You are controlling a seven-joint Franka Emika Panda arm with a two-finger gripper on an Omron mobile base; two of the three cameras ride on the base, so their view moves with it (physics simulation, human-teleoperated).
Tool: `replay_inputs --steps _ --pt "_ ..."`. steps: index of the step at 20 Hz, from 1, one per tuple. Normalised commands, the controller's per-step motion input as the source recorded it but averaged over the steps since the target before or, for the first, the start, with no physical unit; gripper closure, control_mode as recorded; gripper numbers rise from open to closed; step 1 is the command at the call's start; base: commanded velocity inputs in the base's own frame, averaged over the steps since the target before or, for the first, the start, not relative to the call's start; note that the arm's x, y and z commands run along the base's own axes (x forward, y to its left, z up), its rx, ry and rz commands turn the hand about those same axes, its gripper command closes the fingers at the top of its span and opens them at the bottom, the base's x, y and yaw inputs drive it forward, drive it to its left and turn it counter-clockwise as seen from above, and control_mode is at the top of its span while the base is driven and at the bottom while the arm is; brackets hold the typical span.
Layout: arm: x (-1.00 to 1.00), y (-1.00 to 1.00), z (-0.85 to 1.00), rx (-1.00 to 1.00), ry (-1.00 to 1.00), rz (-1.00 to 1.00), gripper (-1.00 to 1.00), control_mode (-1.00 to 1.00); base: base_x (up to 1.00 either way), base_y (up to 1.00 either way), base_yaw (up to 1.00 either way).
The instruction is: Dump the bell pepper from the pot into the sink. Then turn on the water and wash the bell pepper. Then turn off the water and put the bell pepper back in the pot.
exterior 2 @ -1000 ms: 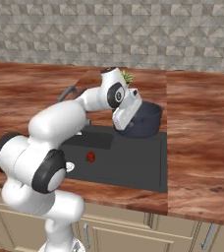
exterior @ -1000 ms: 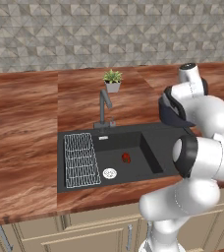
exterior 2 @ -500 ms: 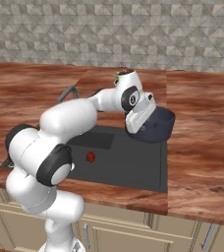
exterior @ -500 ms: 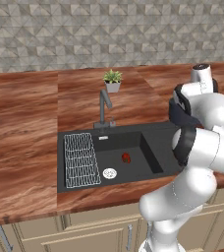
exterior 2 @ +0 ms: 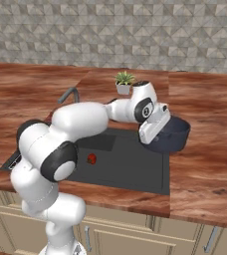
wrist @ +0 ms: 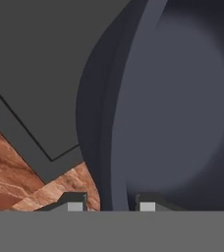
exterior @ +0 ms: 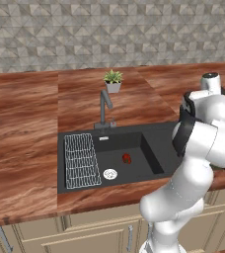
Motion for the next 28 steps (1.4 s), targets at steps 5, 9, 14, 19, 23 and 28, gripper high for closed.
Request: replay_inputs --steps 5,9,14,19,23,28 --pt "-0.09 -0.59 -0.20 0.00 0.00 -0.03 1.00 -1.00 0.00 0.00 0.00" --pt "-0.17 -0.54 -0.14 0.00 0.00 -0.02 1.00 -1.00 0.00 0.00 0.00" --pt "-0.18 -0.42 -0.08 0.00 0.00 -0.03 1.00 -1.00 0.00 0.00 0.00" --pt "-0.23 -0.26 -0.11 0.00 0.00 -0.01 1.00 -1.00 0.00 0.00 0.00" --pt "-0.22 -0.10 -0.17 0.00 0.00 0.00 1.00 -1.00 0.00 0.00 0.00" --pt "-0.16 -0.12 -0.19 0.00 0.00 0.00 1.00 -1.00 0.00 0.00 0.00"
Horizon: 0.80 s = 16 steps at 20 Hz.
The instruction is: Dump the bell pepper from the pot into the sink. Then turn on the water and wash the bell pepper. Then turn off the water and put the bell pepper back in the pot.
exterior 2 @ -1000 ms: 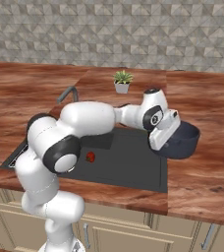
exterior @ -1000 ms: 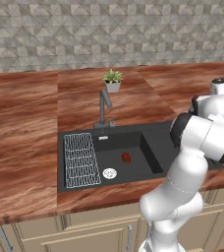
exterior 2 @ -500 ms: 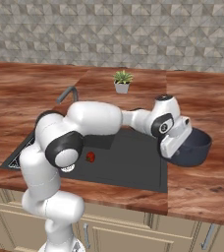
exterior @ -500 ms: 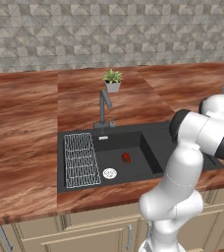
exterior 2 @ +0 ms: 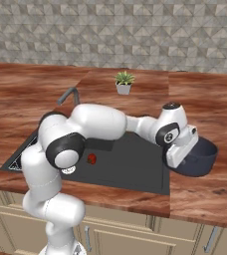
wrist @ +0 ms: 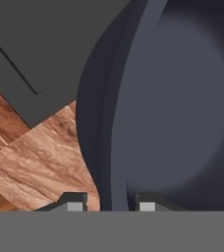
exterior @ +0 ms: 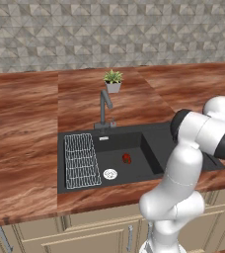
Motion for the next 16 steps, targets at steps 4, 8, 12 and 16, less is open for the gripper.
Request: replay_inputs --steps 4,8,12,16 --pt "-0.15 -0.23 -0.16 0.00 -0.01 0.00 1.00 -1.00 0.00 0.00 0.00" --pt "-0.08 -0.27 -0.16 0.00 -0.02 0.00 1.00 -1.00 0.00 0.00 0.00" --pt "-0.08 -0.20 -0.18 0.00 -0.01 0.00 1.00 -1.00 0.00 0.00 0.00" --pt "-0.02 -0.17 -0.21 0.00 0.00 0.00 1.00 -1.00 0.00 0.00 0.00"
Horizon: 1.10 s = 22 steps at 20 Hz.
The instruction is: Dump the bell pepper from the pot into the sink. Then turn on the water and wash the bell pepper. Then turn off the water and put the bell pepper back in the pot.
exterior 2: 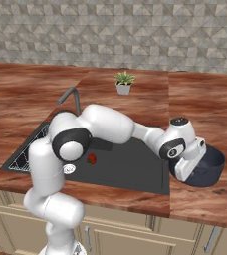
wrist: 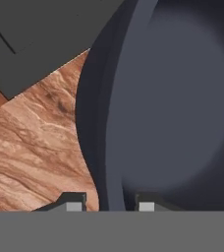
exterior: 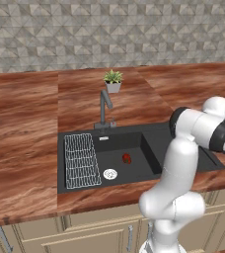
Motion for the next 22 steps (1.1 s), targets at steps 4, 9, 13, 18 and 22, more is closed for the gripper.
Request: replay_inputs --steps 4,9,13,18,22 --pt "-0.01 -0.20 -0.10 0.00 0.00 0.00 1.00 -1.00 0.00 0.00 0.00" --pt "0.00 -0.18 -0.09 0.00 0.00 0.00 1.00 -1.00 0.00 0.00 0.00" --pt "-0.28 0.00 0.00 0.00 0.00 -0.01 -1.00 -1.00 0.00 0.00 0.00" --pt "-0.29 0.05 0.04 0.00 0.00 -0.05 -1.00 -1.00 0.00 0.00 0.00" --pt "-0.07 0.33 0.05 0.00 -0.04 -0.06 -1.00 -1.00 0.00 0.00 0.00"
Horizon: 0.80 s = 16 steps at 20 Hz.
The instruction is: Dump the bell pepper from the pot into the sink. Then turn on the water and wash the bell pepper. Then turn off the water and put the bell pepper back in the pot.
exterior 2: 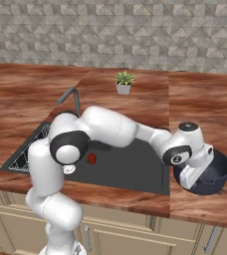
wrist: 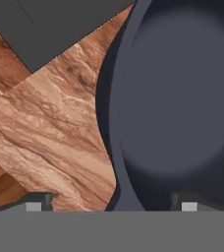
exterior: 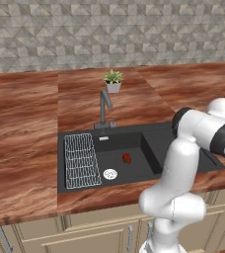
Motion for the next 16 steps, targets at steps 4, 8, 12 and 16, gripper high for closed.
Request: replay_inputs --steps 4,8,12,16 --pt "0.00 0.29 0.40 0.00 -0.04 -0.08 -1.00 -1.00 0.00 0.00 0.00" --pt "-0.04 0.38 0.65 0.03 0.00 -0.15 -1.00 -1.00 0.00 0.00 0.00" --pt "-0.08 0.42 0.50 0.05 0.00 -0.19 -1.00 -1.00 0.00 0.00 0.00" --pt "0.00 0.57 0.24 0.10 0.00 -0.19 -1.00 -1.00 0.00 0.00 0.00"
